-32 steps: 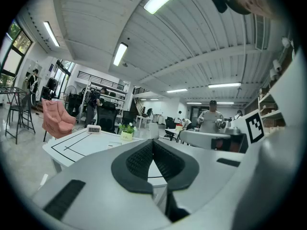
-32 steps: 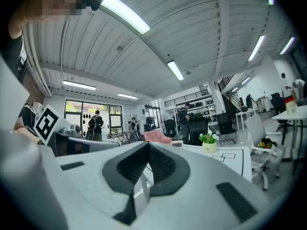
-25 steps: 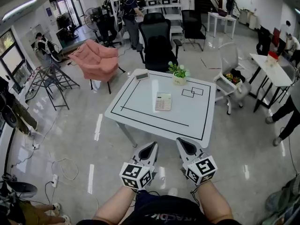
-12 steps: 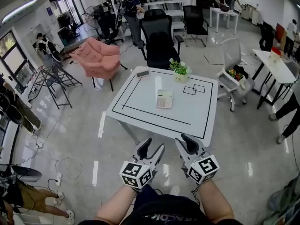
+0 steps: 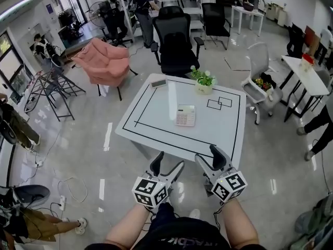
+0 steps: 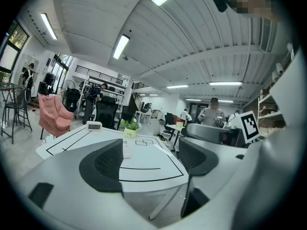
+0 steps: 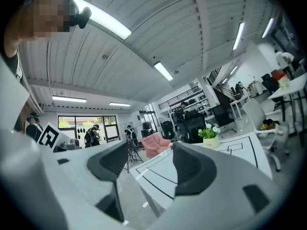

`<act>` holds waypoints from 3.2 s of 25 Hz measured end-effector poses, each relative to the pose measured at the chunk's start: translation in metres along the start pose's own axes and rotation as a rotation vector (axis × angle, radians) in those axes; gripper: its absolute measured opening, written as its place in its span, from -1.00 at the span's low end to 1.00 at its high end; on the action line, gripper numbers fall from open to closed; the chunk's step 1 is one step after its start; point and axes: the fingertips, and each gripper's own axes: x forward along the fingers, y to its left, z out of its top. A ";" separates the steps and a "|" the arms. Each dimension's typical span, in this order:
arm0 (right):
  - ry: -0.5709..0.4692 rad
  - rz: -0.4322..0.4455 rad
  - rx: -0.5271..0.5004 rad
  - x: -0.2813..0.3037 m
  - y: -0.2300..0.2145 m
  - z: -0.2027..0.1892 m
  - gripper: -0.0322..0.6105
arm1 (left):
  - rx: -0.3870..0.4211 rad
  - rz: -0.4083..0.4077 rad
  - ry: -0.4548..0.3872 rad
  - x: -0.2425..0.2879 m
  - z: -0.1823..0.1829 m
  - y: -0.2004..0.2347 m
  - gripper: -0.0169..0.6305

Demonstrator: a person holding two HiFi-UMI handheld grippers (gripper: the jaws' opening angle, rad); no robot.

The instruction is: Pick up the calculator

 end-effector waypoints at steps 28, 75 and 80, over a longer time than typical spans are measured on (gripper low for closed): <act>0.099 -0.235 -0.015 0.219 -0.075 -0.022 -0.03 | -0.097 -0.274 0.134 0.139 0.029 0.183 0.14; 0.711 0.275 0.272 0.323 -0.283 -0.156 -0.40 | -0.274 0.028 0.250 0.279 -0.019 0.204 0.14; 0.800 0.344 0.295 0.326 -0.277 -0.163 -0.45 | -0.288 0.046 0.247 0.276 -0.022 0.207 0.13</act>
